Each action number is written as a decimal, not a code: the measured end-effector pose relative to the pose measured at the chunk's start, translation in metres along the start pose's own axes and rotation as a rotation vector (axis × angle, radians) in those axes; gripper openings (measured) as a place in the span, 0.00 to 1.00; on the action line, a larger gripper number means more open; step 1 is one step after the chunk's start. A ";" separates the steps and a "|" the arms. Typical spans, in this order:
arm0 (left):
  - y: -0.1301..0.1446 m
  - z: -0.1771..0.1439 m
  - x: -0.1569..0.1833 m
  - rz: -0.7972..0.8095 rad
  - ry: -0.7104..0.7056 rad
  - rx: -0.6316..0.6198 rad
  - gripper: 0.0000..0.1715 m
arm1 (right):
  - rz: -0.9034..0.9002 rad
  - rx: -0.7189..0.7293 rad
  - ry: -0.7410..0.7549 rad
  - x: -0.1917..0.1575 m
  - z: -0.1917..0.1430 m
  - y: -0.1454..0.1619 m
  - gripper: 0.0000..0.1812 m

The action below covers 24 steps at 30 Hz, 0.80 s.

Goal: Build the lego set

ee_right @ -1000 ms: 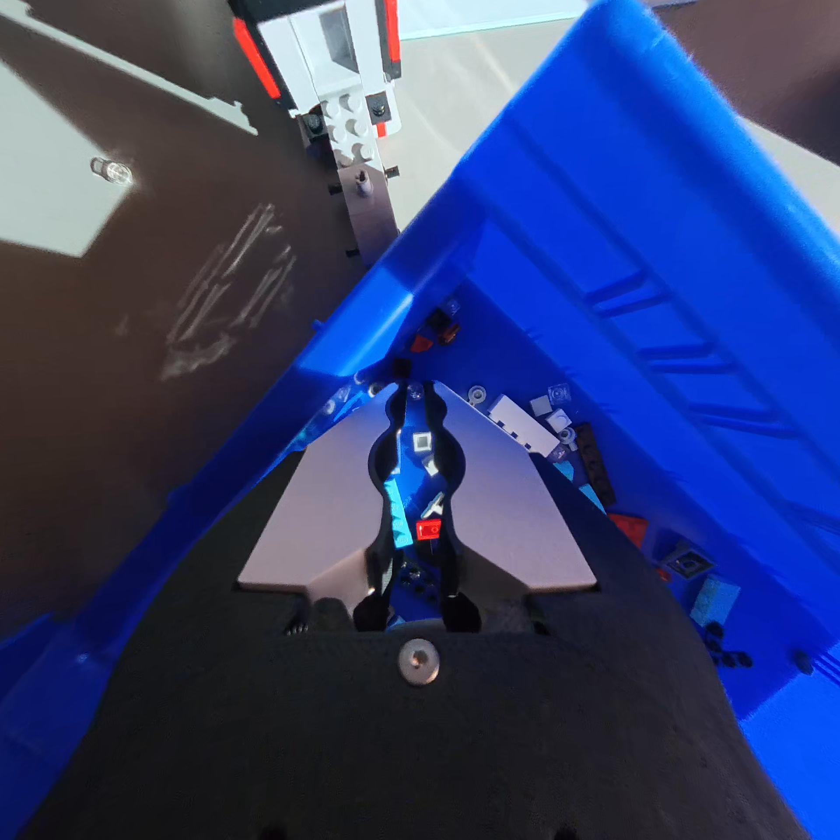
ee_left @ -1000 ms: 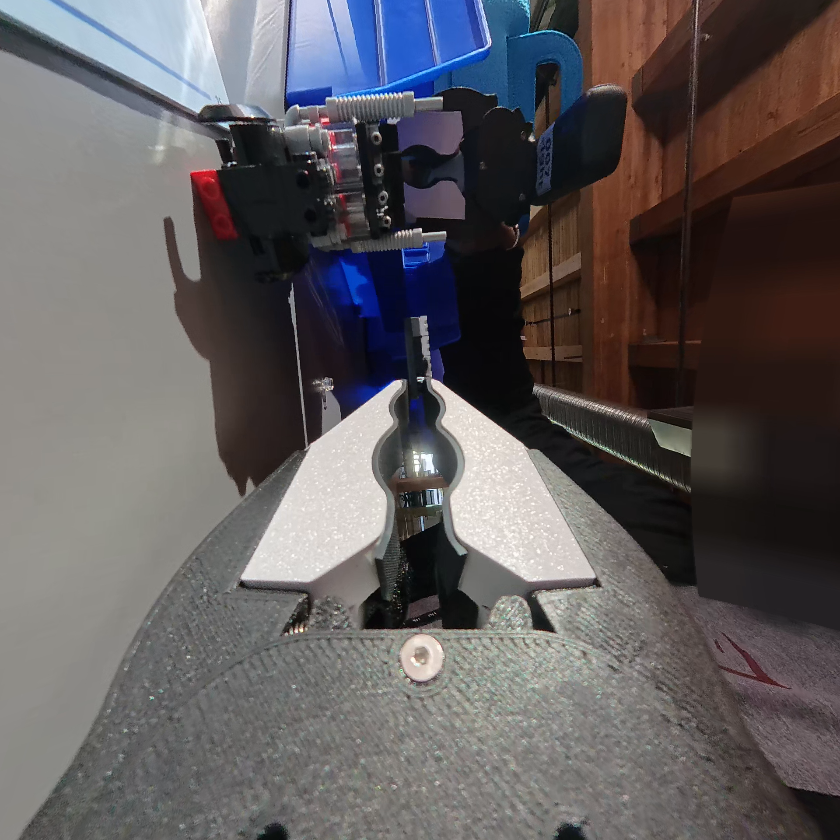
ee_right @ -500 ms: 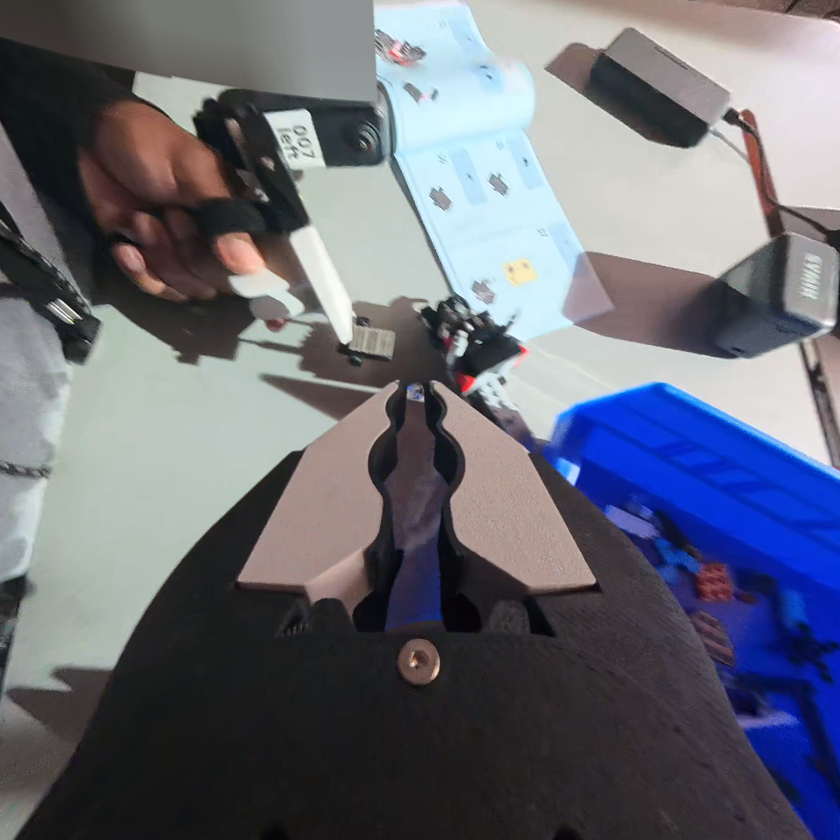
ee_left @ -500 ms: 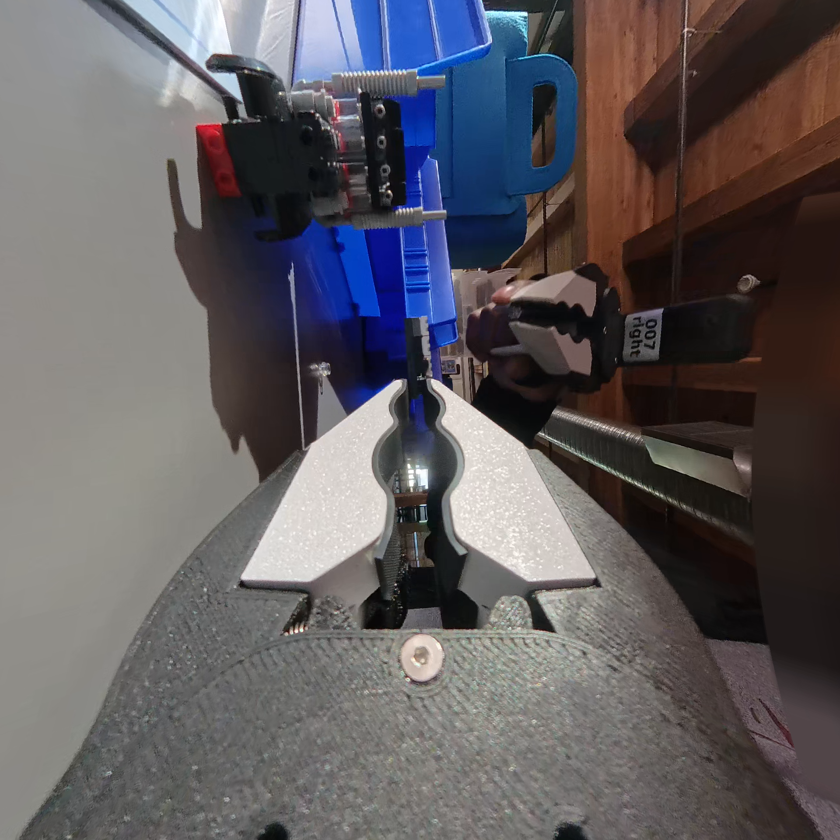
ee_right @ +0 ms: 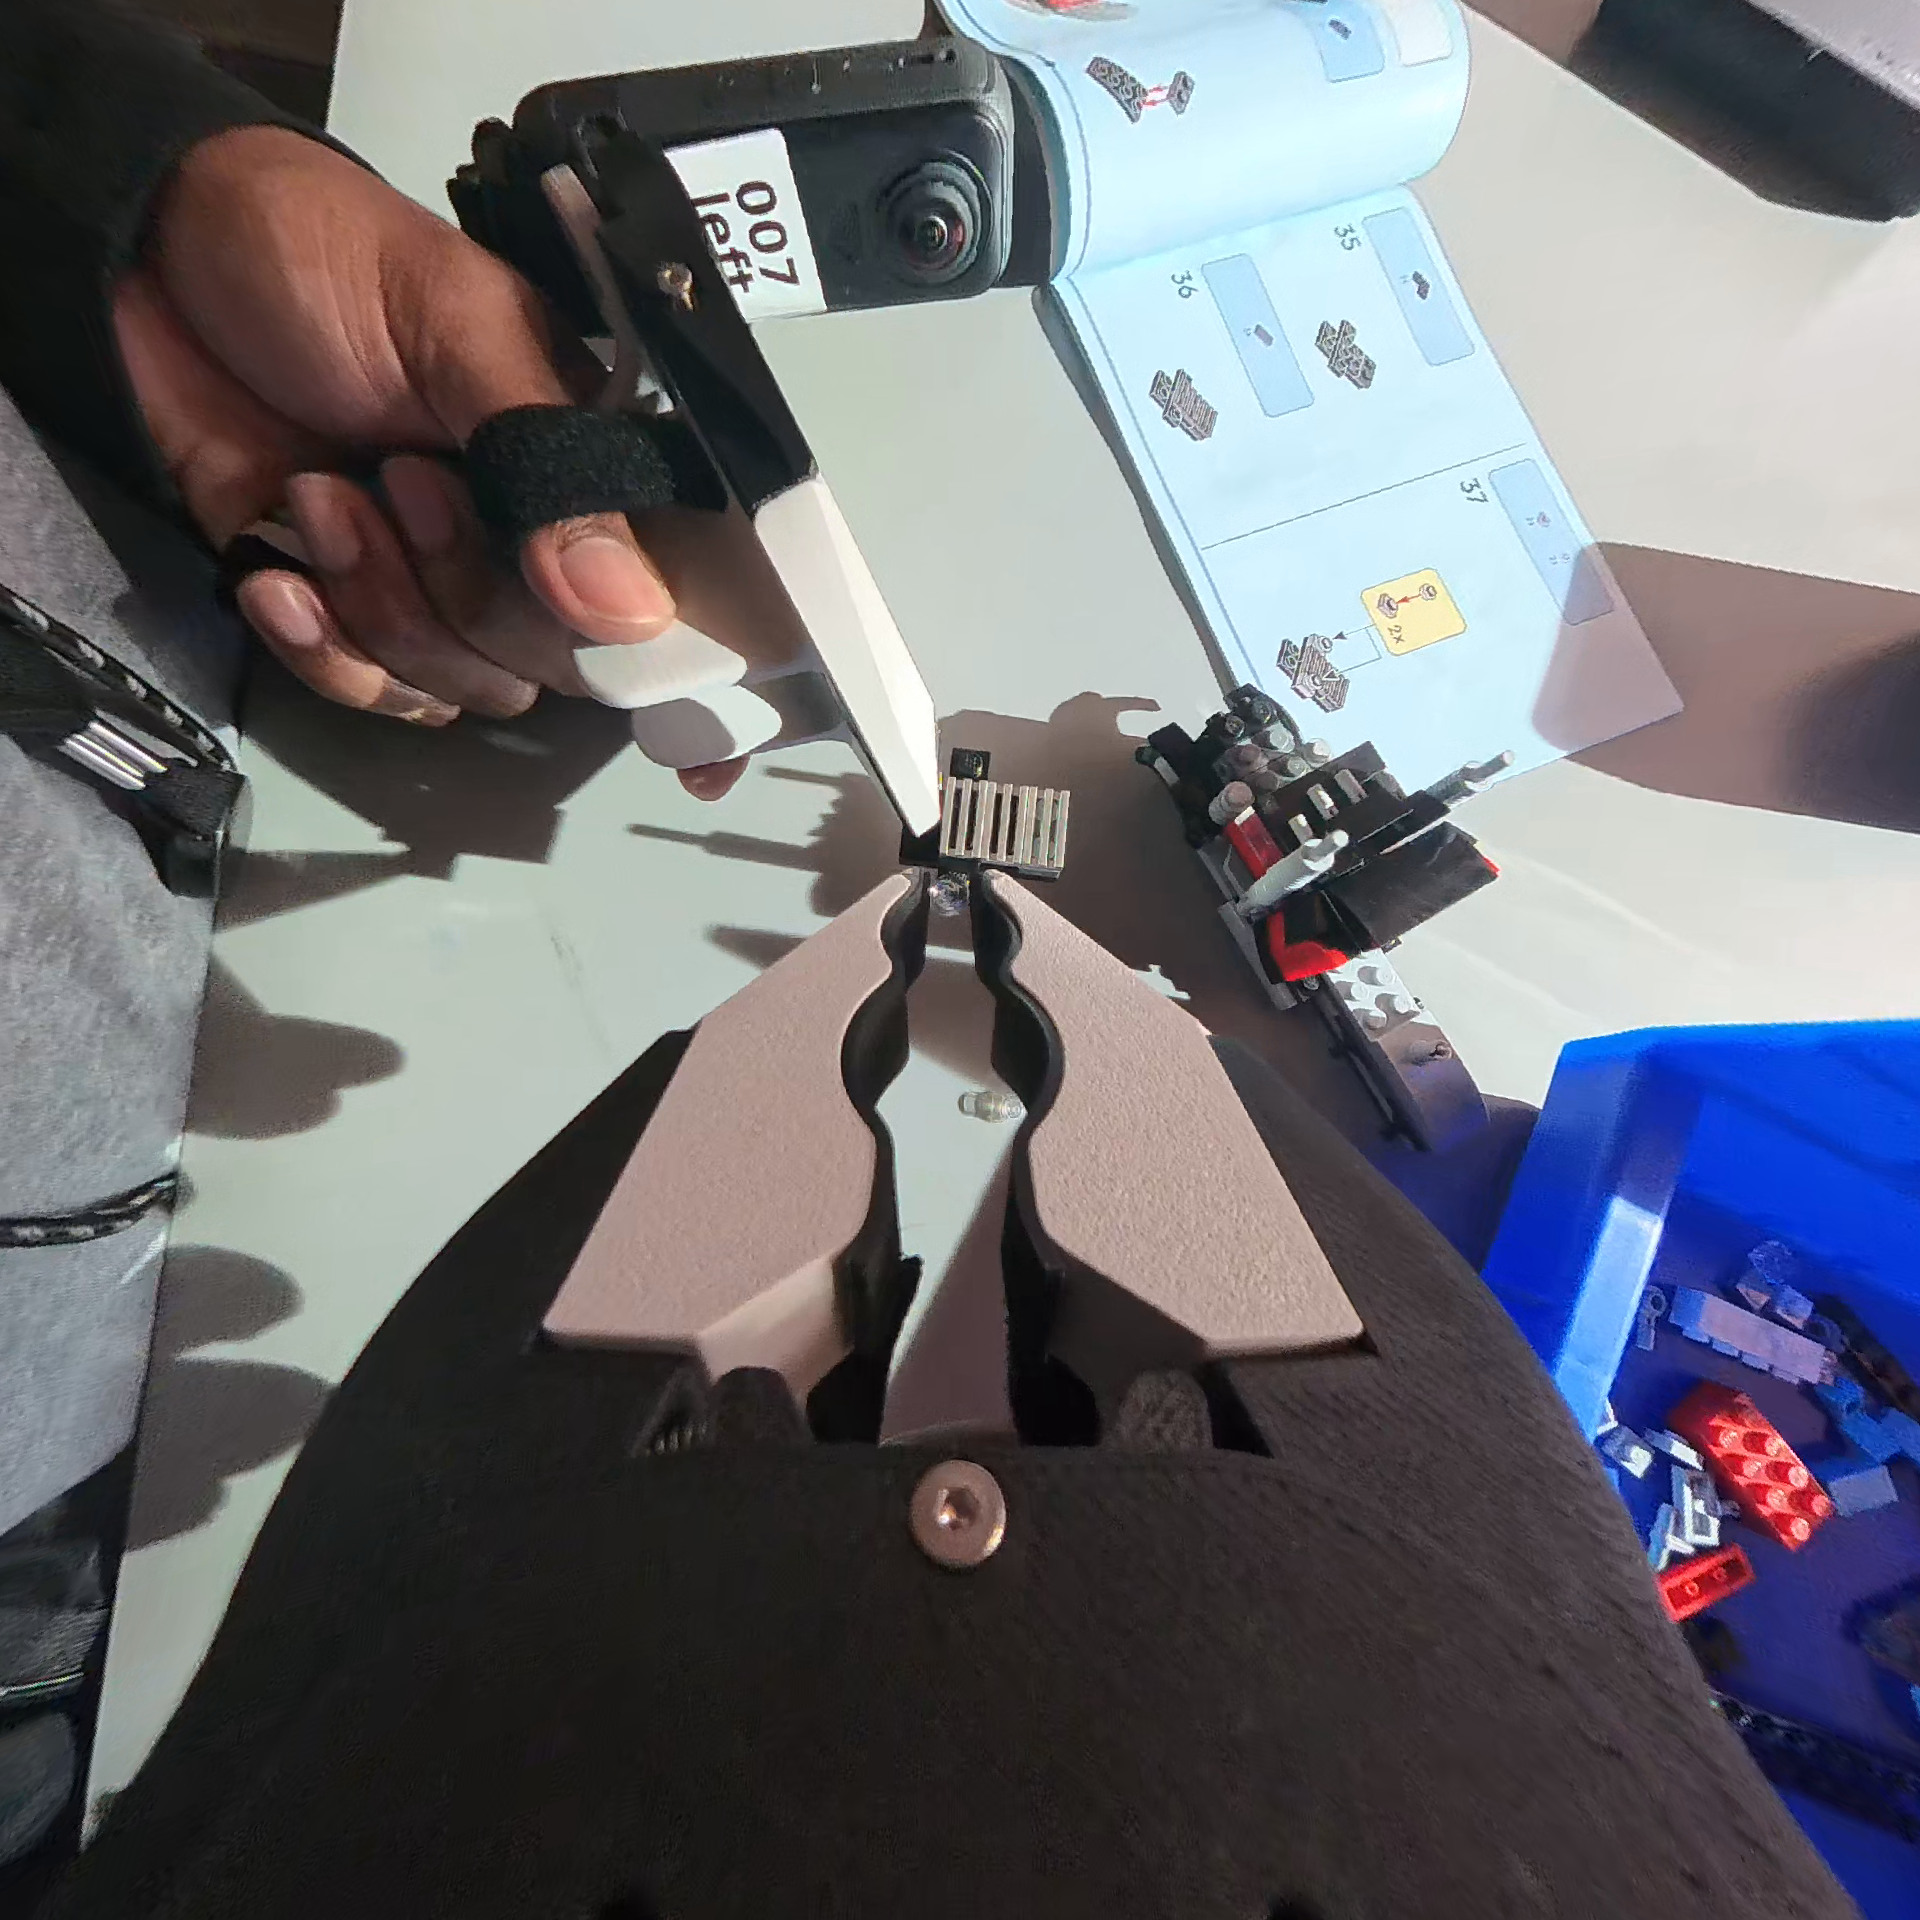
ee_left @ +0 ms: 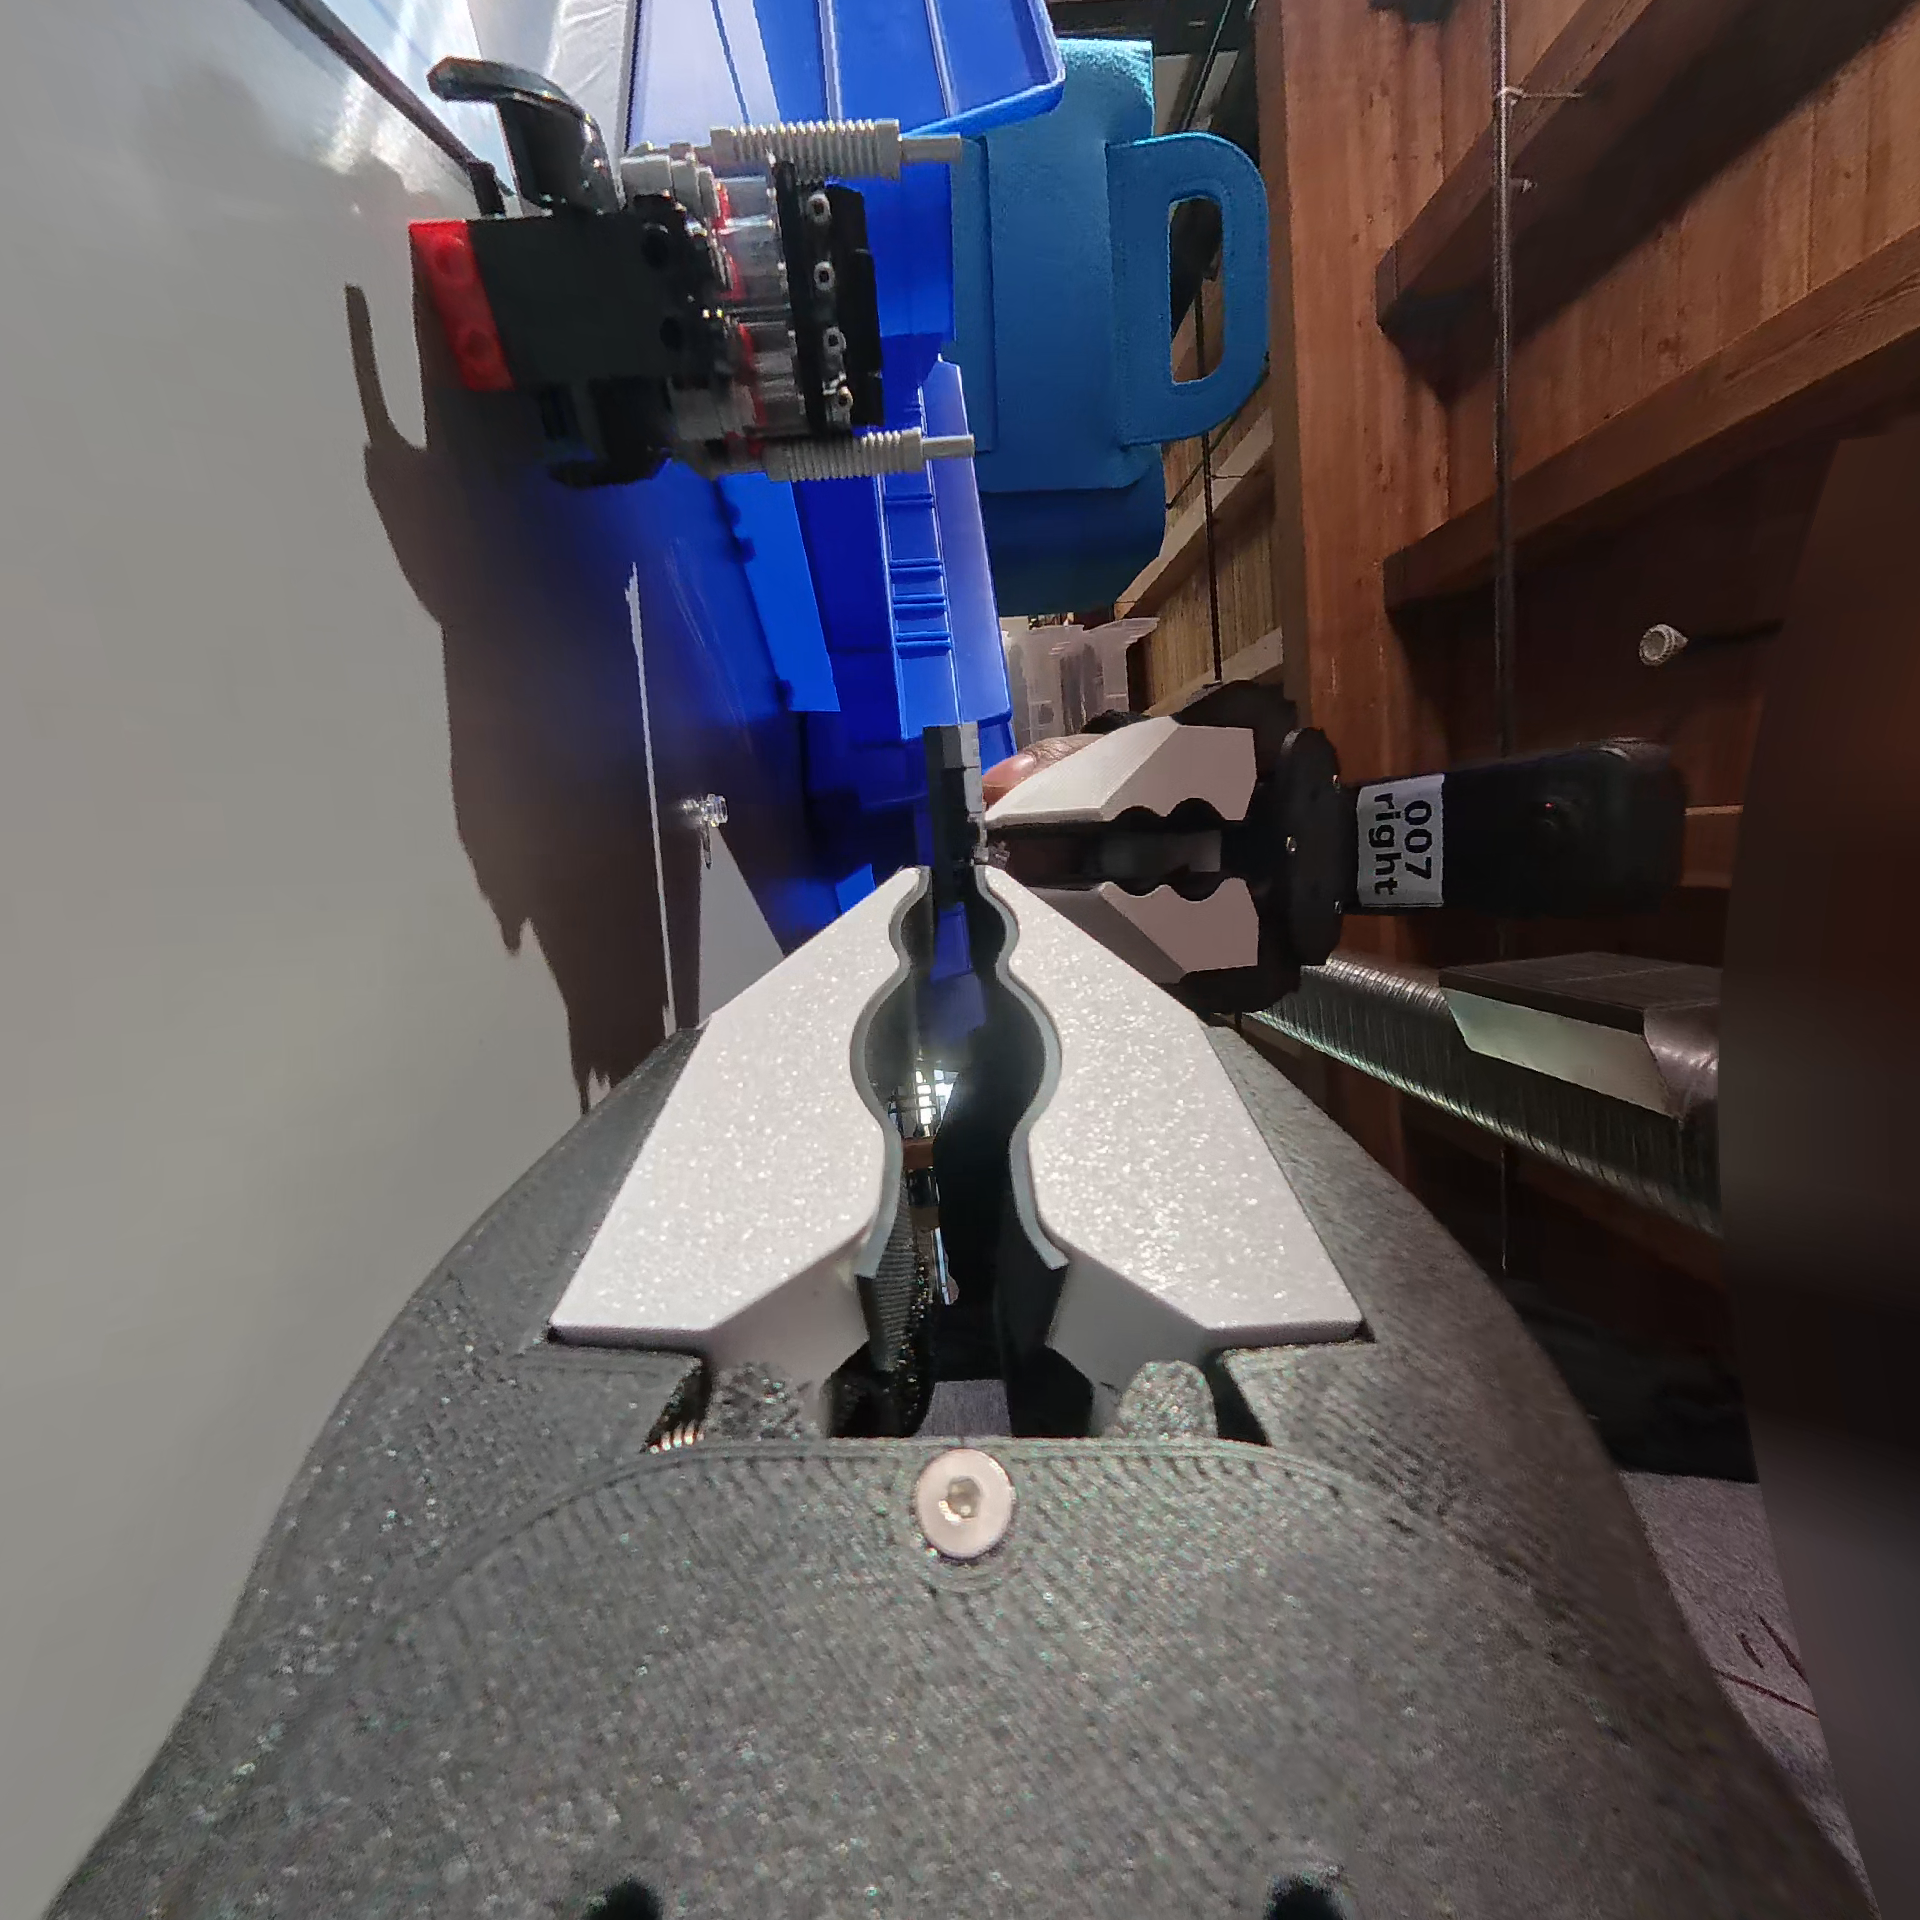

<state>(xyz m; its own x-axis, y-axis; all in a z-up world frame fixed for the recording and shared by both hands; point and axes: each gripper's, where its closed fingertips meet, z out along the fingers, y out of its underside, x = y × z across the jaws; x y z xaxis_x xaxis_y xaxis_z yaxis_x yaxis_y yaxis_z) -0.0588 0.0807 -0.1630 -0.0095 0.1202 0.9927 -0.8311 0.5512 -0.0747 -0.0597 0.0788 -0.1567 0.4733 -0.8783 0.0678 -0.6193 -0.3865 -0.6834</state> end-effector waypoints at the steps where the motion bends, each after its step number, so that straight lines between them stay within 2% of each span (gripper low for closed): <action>1: 0.000 0.000 0.000 0.000 0.001 0.000 0.03 | 0.002 0.003 -0.002 0.000 0.001 -0.001 0.05; 24: -0.003 -0.001 0.001 -0.008 0.009 0.014 0.03 | 0.043 0.050 0.047 0.002 0.005 -0.006 0.05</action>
<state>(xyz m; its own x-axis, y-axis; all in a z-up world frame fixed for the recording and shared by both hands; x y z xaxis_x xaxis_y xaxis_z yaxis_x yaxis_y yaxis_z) -0.0560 0.0804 -0.1622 0.0019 0.1234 0.9924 -0.8387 0.5407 -0.0656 -0.0514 0.0807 -0.1561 0.4160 -0.9066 0.0710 -0.6059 -0.3346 -0.7217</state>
